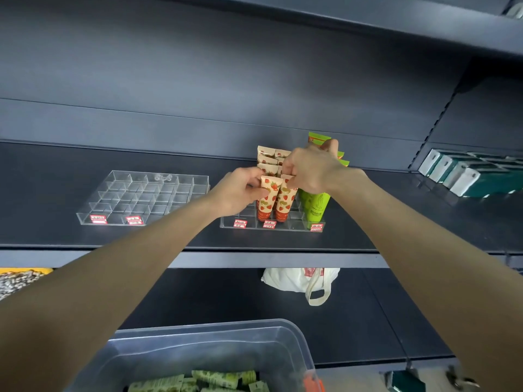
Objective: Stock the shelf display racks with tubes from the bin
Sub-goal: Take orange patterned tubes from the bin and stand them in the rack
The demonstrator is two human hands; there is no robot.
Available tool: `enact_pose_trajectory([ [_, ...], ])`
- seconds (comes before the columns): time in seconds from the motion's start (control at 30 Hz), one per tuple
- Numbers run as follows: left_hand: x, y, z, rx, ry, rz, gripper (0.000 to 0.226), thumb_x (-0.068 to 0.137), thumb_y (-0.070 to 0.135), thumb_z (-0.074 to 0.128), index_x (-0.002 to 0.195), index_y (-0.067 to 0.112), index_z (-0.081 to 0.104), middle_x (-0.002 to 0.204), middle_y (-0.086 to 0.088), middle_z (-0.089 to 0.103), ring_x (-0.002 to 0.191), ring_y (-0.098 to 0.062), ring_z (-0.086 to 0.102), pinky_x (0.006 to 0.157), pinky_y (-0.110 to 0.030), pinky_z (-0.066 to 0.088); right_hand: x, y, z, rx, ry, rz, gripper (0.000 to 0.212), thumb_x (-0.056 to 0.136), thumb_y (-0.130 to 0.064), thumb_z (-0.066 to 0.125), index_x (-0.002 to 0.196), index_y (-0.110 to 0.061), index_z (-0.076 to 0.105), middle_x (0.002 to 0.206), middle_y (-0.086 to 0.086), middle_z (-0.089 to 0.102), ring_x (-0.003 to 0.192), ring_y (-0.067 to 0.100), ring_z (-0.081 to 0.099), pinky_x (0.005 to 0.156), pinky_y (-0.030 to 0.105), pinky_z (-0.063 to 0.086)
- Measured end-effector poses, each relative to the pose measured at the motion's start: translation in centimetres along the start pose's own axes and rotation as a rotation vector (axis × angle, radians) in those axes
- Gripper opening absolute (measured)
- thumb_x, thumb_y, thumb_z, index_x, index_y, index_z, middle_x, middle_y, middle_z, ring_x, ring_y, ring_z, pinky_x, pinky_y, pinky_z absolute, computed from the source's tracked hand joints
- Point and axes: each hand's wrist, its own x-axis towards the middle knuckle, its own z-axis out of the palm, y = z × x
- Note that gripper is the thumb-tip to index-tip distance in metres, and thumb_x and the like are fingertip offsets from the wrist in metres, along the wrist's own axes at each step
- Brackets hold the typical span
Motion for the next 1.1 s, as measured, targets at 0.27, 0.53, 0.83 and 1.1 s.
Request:
enact_pose_trajectory([
  [0.27,-0.1,0.2,-0.3,-0.019,-0.011,0.002,0.024,0.09,0.008,0.057,0.114,0.011,0.056,0.097,0.0,0.063,0.091,-0.013,0.06,0.076,-0.021,0.048,0.3,0.1,-0.3,0.037,-0.031,-0.014,0.014,0.089,-0.024,0.063,0.103,-0.027,0.066,0.109,-0.003,0.064,0.102,0.018,0.038,0.098,0.045,0.019],
  [0.53,-0.1,0.6,-0.1,0.018,-0.022,-0.011,0.029,0.09,0.01,0.057,0.118,0.01,0.055,0.109,-0.007,0.067,0.096,-0.015,0.061,0.086,-0.031,0.05,0.2,0.0,-0.4,0.025,-0.046,-0.019,0.015,0.089,-0.026,0.064,0.103,-0.029,0.066,0.108,-0.005,0.064,0.101,0.018,0.038,0.097,0.045,0.02],
  [0.83,-0.7,1.2,-1.0,0.094,0.025,-0.019,0.025,0.085,0.012,0.065,0.109,0.01,0.058,0.1,-0.008,0.068,0.094,-0.021,0.066,0.093,-0.037,0.05,-0.8,0.0,-2.0,0.102,-0.033,-0.01,0.013,0.088,-0.019,0.065,0.093,-0.031,0.064,0.105,-0.006,0.068,0.116,0.019,0.045,0.094,0.043,0.021],
  [1.1,-3.9,3.5,-3.4,0.282,0.093,0.021,0.031,0.087,0.02,0.063,0.116,0.013,0.057,0.105,-0.004,0.062,0.098,-0.018,0.06,0.086,-0.023,0.043,-3.5,-1.0,-3.9,0.23,0.014,-0.019,0.019,0.085,-0.015,0.065,0.101,-0.024,0.066,0.109,-0.002,0.067,0.117,0.02,0.047,0.098,0.04,0.023],
])
